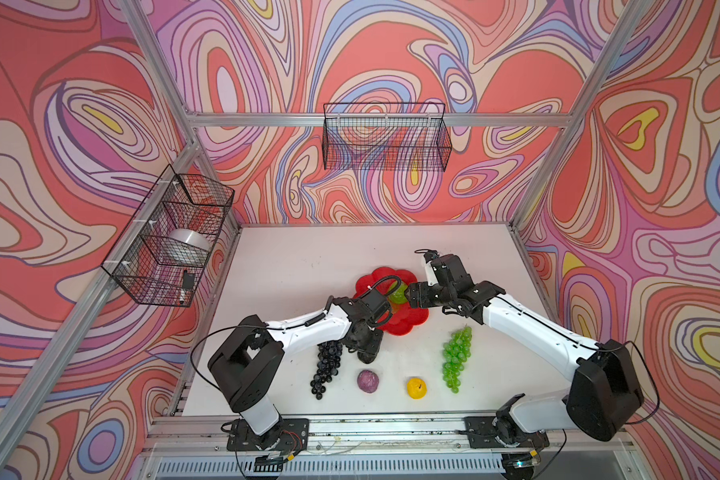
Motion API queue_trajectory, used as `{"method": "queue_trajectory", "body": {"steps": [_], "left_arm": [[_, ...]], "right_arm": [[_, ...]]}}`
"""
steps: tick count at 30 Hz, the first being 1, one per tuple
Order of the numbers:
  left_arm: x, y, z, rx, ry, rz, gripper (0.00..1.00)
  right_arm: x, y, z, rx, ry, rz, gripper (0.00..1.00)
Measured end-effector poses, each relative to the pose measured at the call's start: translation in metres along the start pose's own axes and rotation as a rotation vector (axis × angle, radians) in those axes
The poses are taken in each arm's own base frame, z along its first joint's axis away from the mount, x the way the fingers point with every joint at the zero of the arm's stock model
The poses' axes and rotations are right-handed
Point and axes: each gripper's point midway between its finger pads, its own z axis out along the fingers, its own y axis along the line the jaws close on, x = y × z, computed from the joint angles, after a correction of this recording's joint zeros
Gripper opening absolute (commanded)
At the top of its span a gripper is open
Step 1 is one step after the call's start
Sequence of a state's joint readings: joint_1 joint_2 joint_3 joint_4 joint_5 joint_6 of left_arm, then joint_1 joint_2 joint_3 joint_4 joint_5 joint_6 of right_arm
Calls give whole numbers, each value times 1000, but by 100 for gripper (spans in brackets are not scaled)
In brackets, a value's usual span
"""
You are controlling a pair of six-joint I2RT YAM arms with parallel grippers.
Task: Place and organize the fake fruits in the fruit bowl
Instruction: 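Lift the avocado into the red bowl beside the green fruit and release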
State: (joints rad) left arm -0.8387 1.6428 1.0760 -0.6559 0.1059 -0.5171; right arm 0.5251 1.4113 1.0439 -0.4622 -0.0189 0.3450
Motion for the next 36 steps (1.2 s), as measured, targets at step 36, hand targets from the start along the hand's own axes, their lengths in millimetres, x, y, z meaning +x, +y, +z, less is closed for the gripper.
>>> {"method": "queue_trajectory", "body": {"steps": [36], "left_arm": [[-125,10,-82,73,-185,-5,29]], "right_arm": [[-48,34,-36,-146,-143,25,84]]}}
